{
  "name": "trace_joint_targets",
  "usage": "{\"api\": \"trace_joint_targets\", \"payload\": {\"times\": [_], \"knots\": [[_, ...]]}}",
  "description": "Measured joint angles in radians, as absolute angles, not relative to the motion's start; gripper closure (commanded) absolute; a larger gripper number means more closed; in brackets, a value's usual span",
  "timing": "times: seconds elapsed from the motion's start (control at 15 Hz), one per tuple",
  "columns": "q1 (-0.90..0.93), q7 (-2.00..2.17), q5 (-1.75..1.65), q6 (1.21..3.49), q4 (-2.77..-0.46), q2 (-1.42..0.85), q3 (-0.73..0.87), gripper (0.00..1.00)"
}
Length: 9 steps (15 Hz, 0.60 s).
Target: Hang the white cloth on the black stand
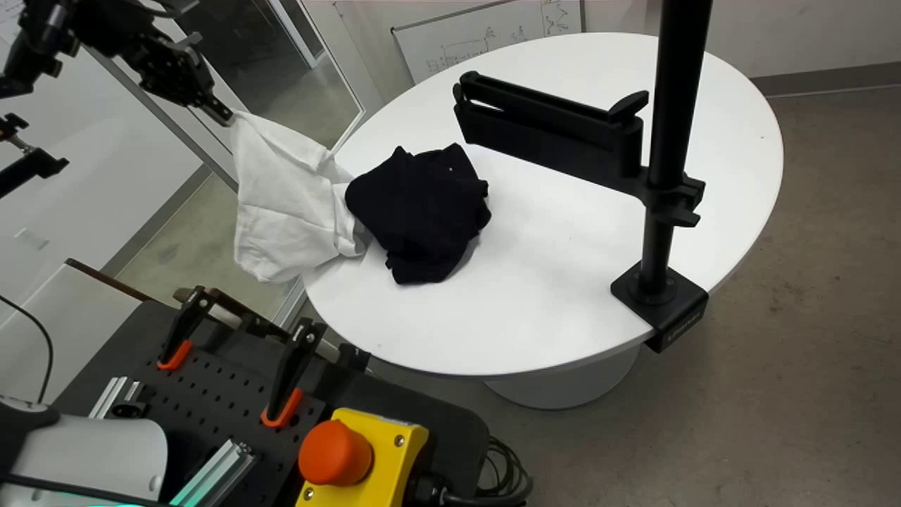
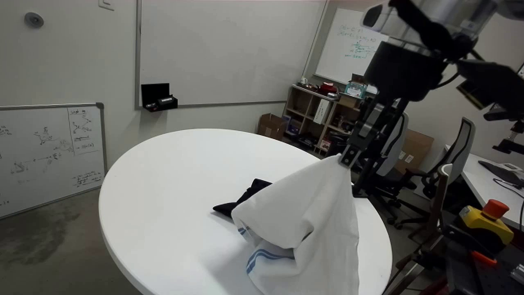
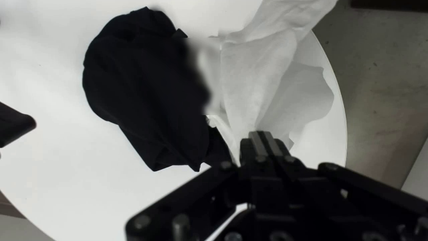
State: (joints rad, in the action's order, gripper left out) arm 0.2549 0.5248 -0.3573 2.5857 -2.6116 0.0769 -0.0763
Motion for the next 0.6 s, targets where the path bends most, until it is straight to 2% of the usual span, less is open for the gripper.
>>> {"api": "trace_joint_targets", "payload": {"times": [0.4,0.6], "knots": [[0.15,0.687,-0.388,2.511,-2.758,0.383,-0.203,1.0],[0.101,0.717,-0.375,2.424,-2.758,0.501,-0.247,1.0]]}}
